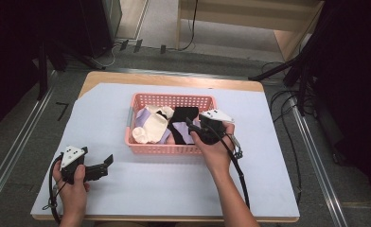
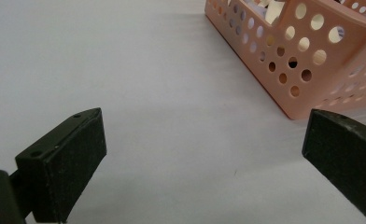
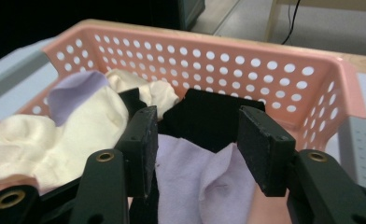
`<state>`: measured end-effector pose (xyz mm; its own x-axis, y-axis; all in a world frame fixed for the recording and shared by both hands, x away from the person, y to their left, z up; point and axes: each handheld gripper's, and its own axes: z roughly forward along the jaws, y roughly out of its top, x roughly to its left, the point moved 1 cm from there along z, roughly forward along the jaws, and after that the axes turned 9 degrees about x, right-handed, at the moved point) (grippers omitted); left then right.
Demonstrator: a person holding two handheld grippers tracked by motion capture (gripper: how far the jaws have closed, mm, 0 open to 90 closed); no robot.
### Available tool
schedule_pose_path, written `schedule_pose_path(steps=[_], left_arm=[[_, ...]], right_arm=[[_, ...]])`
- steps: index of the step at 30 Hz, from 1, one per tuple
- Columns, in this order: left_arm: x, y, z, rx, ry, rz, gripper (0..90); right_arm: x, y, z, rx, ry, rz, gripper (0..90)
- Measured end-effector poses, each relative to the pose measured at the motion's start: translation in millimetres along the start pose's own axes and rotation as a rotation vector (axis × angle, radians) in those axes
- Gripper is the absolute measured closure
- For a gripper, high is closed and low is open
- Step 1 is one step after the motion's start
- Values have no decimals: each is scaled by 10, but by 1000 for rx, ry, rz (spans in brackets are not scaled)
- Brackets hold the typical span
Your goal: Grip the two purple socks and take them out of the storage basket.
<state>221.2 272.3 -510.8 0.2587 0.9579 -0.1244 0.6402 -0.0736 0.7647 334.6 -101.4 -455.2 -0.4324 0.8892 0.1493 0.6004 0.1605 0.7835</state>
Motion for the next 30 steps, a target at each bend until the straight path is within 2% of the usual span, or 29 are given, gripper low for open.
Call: schedule_pose_path(steps=[1, 4, 7, 8, 11, 13, 16, 17, 18, 22, 23, 24, 26, 28, 29, 30], left_arm=[[0, 0, 1, 0, -1, 0, 5], [-2, -1, 0, -1, 1, 2, 5], [-3, 1, 4, 1, 3, 4, 5], [-4, 1, 4, 1, 3, 3, 5], [-5, 2, 6, 2, 4, 7, 5], [-6, 2, 7, 5, 1, 5, 5], [-10, 4, 10, 9, 9, 8, 5], [-14, 4, 11, 10, 11, 8, 5], [-13, 4, 11, 11, 11, 8, 5], [-10, 4, 13, 12, 11, 8, 5], [-10, 5, 13, 13, 10, 9, 5], [-10, 5, 12, 13, 11, 9, 5], [-12, 5, 13, 13, 10, 9, 5], [-15, 5, 16, 11, 11, 7, 5], [-14, 5, 16, 11, 12, 7, 5], [-15, 5, 16, 11, 12, 7, 5]], right_arm=[[8, 6, 62, 25, -5, -6, 484], [6, 2, 134, 53, -18, -9, 482], [-3, -16, 259, 111, -32, 4, 483], [-3, -16, 259, 111, -32, 4, 483], [2, -26, 327, 168, -42, 26, 498], [21, -17, 346, 177, -24, 56, 496], [41, -22, 416, 272, -2, 89, 493], [59, -25, 455, 338, 1, 78, 479], [59, -25, 455, 338, 1, 78, 479], [72, -21, 498, 420, -21, 83, 460], [71, -14, 521, 457, -25, 93, 452], [71, -14, 521, 457, -25, 93, 452], [71, -7, 542, 496, -33, 103, 450], [72, -1, 563, 532, -43, 105, 462], [80, 1, 586, 582, -64, 93, 500], [80, 1, 586, 582, -64, 93, 500]])
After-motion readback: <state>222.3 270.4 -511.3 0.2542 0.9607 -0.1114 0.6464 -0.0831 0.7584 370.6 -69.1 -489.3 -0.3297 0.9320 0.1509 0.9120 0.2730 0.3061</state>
